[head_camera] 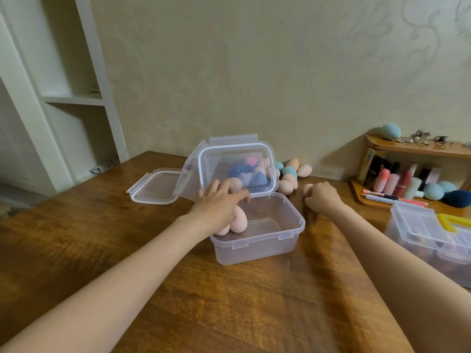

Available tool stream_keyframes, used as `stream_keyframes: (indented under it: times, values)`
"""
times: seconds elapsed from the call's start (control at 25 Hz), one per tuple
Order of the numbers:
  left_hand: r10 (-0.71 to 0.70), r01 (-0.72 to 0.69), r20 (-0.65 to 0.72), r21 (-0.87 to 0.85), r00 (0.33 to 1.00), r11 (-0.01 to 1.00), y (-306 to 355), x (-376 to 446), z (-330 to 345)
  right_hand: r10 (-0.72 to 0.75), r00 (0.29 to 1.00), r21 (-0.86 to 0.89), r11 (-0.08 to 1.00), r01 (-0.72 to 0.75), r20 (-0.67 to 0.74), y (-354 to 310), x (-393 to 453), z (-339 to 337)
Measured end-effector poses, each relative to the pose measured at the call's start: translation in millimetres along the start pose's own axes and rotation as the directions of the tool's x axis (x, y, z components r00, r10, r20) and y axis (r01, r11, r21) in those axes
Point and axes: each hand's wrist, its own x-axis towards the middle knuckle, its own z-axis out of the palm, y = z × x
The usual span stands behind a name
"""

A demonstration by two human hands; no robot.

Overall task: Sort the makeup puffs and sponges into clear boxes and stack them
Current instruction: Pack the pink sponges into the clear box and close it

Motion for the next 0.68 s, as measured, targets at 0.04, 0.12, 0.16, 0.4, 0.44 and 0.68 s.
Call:
stream_keyframes:
  times: [0.04, 0.12, 0.16, 0.4, 0.44, 0.68]
  values:
    - [0.009, -0.009, 0.006, 0.002, 1.000, 1.000, -0.5, 0.4, 0.5, 0.028, 0.996, 0.076, 0.997, -0.022, -0.080, 1.9, 0.1, -2.3]
    - [0.011, -0.011, 0.001, 0.000, 1.000, 1.000, -1.7, 1.5, 1.7, 0.069, 0.973, 0.288, 0.958, -0.002, -0.221, -4.7, -9.7, -20.5]
    - [0.008, -0.008, -0.005, -0.007, 1.000, 1.000, -2.2, 2.3, 2.2, 0.071, 0.967, 0.410, 0.911, 0.037, -0.245, -10.0, -15.8, -34.7]
    - [-0.004, 0.002, -0.028, -0.071, 1.000, 0.997, -2.1, 1.6, 0.1, -0.347, 0.916, 0.774, 0.630, 0.067, 0.203, -54.5, -71.5, -56.3]
    - [-0.011, 0.009, -0.026, -0.078, 1.000, 0.997, -2.0, 1.7, -0.7, -0.367, 0.887, 0.724, 0.688, 0.058, 0.279, -58.5, -78.4, -48.7]
    - [-0.011, 0.007, -0.062, -0.064, 0.998, 0.998, -0.6, 0.1, 0.7, -0.389, 0.906, 0.209, 0.912, 0.354, 0.166, -81.0, -101.2, -8.4]
